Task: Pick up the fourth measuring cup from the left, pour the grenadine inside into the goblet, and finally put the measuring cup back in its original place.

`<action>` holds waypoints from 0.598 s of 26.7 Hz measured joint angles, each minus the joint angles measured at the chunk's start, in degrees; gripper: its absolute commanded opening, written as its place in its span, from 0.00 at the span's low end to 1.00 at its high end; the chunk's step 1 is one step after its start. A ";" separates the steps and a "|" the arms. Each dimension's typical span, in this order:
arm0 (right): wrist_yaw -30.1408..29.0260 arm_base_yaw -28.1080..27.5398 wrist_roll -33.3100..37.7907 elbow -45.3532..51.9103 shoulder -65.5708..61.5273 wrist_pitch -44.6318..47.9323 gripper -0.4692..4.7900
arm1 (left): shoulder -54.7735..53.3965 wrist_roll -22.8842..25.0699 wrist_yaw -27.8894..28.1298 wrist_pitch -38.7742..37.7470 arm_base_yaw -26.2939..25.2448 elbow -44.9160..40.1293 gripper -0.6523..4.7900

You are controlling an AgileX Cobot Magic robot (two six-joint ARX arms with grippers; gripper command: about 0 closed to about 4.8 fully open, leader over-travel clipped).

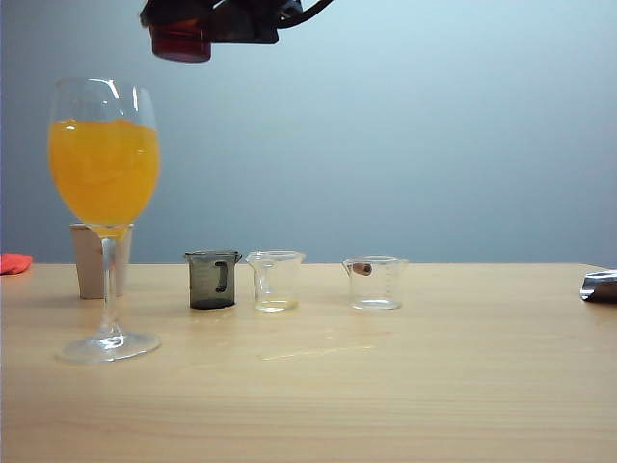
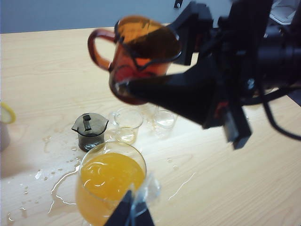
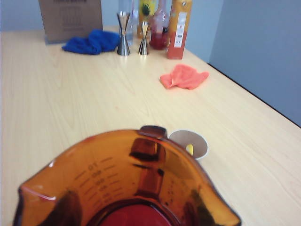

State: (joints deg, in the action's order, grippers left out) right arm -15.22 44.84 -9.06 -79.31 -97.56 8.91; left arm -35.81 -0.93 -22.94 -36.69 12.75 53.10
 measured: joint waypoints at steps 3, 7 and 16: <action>5.57 1.62 -3.63 0.04 -0.20 -0.31 0.08 | -0.02 0.00 0.02 -0.39 0.00 0.00 0.11; 7.19 2.19 -7.72 0.07 -1.44 -0.26 0.08 | -0.04 0.00 0.00 -0.46 0.00 0.00 0.11; 6.71 3.08 -19.43 0.13 -2.40 0.15 0.08 | -0.09 0.02 0.48 -2.14 0.00 0.00 0.11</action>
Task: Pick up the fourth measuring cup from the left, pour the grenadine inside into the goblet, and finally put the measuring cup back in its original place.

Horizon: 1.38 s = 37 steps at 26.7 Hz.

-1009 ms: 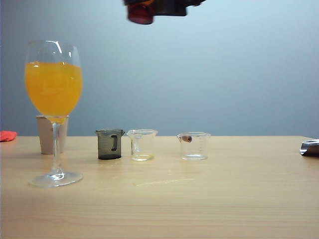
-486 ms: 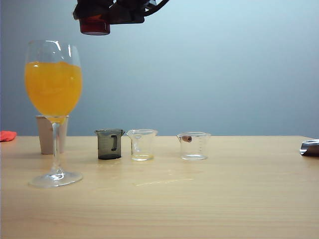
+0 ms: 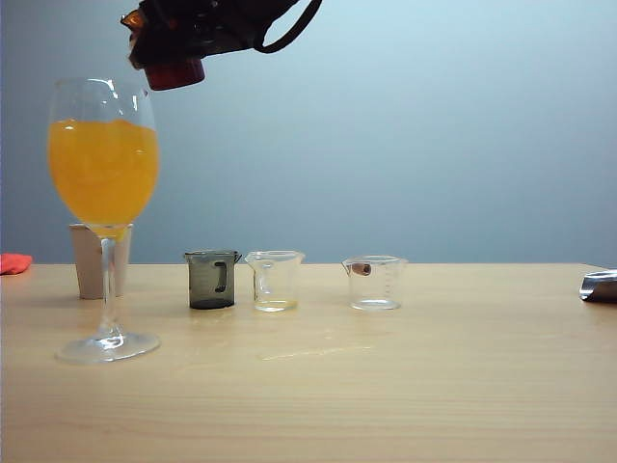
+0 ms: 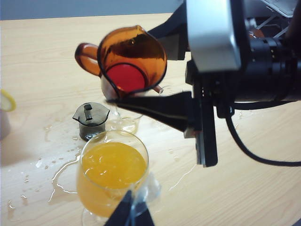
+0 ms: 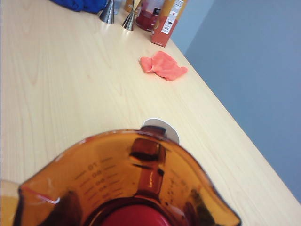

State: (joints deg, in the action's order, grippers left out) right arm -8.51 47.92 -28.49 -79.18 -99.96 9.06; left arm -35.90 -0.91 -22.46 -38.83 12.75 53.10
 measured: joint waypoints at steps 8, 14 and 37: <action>-0.48 1.42 -8.92 0.00 -0.22 0.04 0.08 | 0.00 -0.04 1.70 -1.73 0.00 0.02 0.11; -0.11 2.49 -17.62 0.02 -1.81 0.02 0.08 | 0.00 -0.02 1.70 -1.77 -0.02 0.02 0.11; 2.45 2.49 -35.32 0.02 -1.90 3.45 0.08 | 0.00 -0.02 1.70 -2.25 -0.02 0.02 0.11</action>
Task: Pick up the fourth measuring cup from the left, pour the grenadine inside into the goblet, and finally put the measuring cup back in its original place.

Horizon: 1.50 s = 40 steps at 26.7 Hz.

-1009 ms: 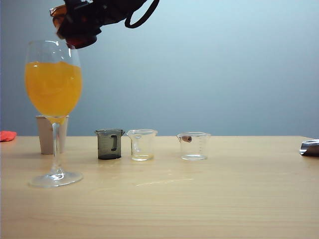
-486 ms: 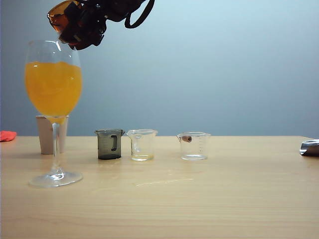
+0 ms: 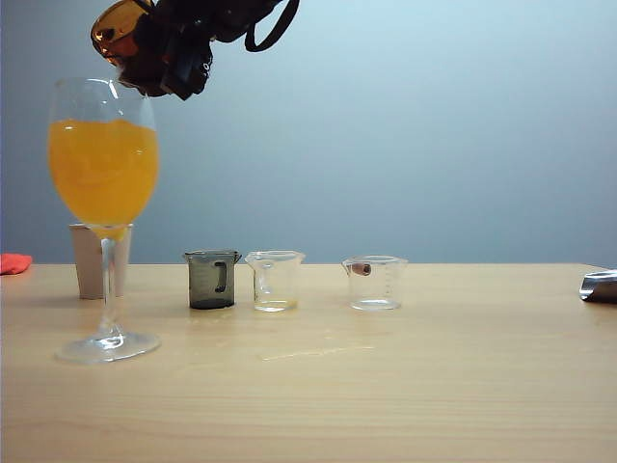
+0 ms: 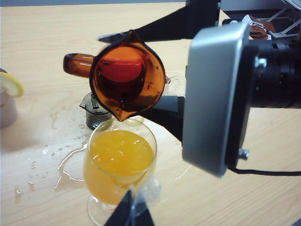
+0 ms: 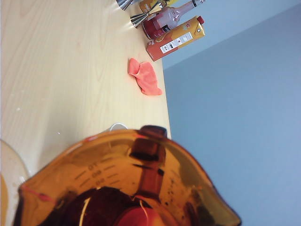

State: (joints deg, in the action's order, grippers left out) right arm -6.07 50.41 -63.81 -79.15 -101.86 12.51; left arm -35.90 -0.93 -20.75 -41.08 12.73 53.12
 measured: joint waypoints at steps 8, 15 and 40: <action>0.00 0.00 -4.81 0.00 0.02 0.00 0.08 | 0.02 0.00 0.02 0.00 0.00 0.00 0.11; 0.00 0.00 -7.26 0.00 0.00 0.00 0.08 | 0.02 -0.02 0.02 0.00 0.00 0.00 0.11; 1.53 1.42 -15.78 0.00 0.00 0.07 0.08 | 0.00 0.00 0.02 -1.60 0.00 0.00 0.11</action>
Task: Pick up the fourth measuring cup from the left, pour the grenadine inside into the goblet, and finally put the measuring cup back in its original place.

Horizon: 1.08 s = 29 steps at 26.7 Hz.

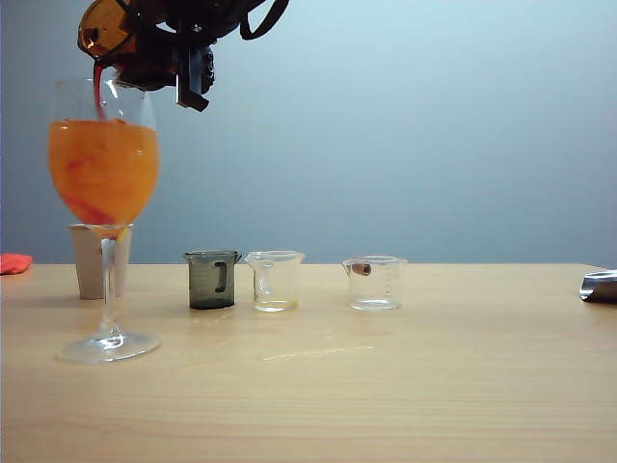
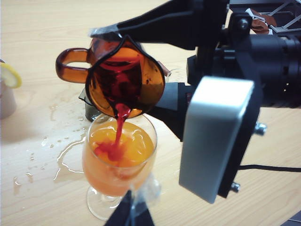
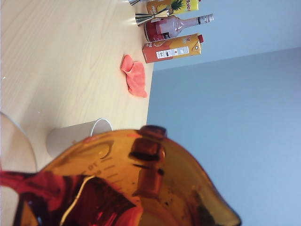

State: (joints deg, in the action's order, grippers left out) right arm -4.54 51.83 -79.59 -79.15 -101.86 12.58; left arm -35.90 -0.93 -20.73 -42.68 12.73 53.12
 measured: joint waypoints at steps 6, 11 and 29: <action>0.00 0.00 -2.86 0.00 0.00 0.00 0.08 | 0.00 0.00 -0.02 0.00 0.00 0.00 0.11; 0.00 0.00 -4.39 0.00 0.00 0.00 0.08 | -0.02 0.00 -0.02 0.00 0.00 0.00 0.11; 0.04 0.68 -11.06 0.00 0.02 0.48 0.08 | -0.02 0.00 -0.02 -0.50 0.00 0.00 0.11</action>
State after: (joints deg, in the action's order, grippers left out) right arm -4.49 52.51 -90.65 -79.15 -101.84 13.06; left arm -35.92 -0.93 -20.75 -43.18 12.73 53.12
